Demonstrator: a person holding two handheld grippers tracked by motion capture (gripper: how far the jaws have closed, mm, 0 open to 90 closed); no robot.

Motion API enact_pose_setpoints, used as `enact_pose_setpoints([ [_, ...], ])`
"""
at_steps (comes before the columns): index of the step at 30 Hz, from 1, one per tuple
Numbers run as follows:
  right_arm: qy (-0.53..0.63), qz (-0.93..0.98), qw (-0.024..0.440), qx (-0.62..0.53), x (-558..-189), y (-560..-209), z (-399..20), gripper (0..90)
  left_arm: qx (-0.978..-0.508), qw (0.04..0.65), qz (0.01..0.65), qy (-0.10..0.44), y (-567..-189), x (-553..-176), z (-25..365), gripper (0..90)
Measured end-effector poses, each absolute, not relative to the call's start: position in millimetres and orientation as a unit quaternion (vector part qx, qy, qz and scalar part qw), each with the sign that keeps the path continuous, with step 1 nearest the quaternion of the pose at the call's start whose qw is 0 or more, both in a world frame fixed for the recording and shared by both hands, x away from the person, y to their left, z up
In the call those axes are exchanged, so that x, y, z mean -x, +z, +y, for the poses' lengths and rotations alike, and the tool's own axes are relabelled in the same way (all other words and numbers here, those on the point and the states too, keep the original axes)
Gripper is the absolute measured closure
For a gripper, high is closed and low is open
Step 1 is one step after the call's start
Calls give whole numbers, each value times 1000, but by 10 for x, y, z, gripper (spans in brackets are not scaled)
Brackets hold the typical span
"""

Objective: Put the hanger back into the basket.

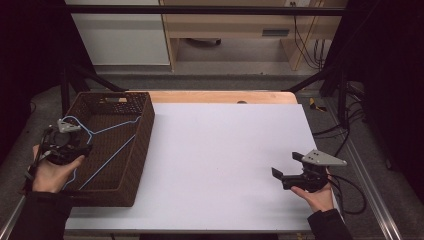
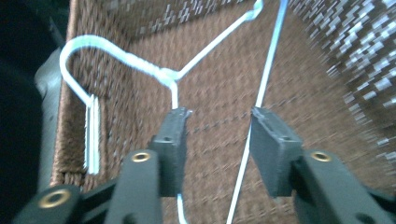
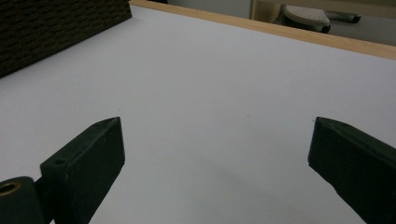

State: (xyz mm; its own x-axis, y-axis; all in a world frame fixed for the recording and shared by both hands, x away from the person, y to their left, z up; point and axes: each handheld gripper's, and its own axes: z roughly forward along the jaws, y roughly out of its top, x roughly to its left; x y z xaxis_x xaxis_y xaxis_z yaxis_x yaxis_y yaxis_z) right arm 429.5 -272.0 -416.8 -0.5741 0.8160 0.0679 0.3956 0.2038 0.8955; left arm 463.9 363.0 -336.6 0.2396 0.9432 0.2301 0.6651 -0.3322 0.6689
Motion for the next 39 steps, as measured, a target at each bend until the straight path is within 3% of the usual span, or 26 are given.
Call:
enact_pose_setpoints([
  [10,492,738,222,-404,-4280,-4141,-2739,41,-727,386,470,318,-3241,-4299,3303,316],
  [16,497,735,223,-403,-4273,-4131,-2753,40,-721,461,421,299,-3269,-4132,3071,256],
  [25,500,733,225,-403,-4262,-4127,-2766,37,-729,505,380,264,-3451,-4004,2725,121],
  [39,503,731,224,-402,-4233,-4133,-2805,34,-742,513,357,242,-3773,-3974,2439,98],
])
